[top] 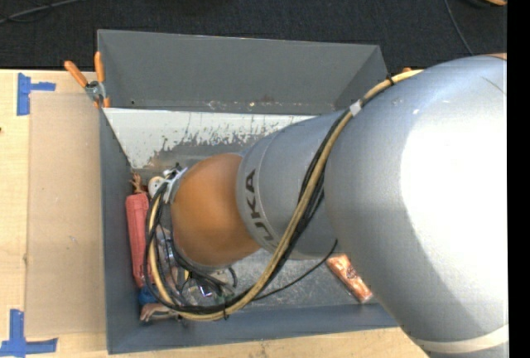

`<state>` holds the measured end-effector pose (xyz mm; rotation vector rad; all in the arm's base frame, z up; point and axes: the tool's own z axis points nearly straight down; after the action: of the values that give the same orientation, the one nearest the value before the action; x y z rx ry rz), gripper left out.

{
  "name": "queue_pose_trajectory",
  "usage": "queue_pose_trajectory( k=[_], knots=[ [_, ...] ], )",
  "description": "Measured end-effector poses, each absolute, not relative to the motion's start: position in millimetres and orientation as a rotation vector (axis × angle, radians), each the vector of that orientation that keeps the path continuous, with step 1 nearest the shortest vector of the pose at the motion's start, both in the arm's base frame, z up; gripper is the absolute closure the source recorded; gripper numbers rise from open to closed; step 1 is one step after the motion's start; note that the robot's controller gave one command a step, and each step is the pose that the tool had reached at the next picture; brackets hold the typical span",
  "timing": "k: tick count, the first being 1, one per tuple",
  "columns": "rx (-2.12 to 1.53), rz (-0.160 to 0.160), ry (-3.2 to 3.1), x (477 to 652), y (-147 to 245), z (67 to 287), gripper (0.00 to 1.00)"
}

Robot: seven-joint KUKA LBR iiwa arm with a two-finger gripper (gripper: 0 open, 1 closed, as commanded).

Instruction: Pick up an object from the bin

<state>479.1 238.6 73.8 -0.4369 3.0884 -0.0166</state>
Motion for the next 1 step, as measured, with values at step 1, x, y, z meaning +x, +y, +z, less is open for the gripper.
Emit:
queue_pose_trajectory(
  k=[1],
  knots=[
    [-0.431, -0.016, 3.088, 480.8, 233.0, 74.9, 1.0]
  ],
)
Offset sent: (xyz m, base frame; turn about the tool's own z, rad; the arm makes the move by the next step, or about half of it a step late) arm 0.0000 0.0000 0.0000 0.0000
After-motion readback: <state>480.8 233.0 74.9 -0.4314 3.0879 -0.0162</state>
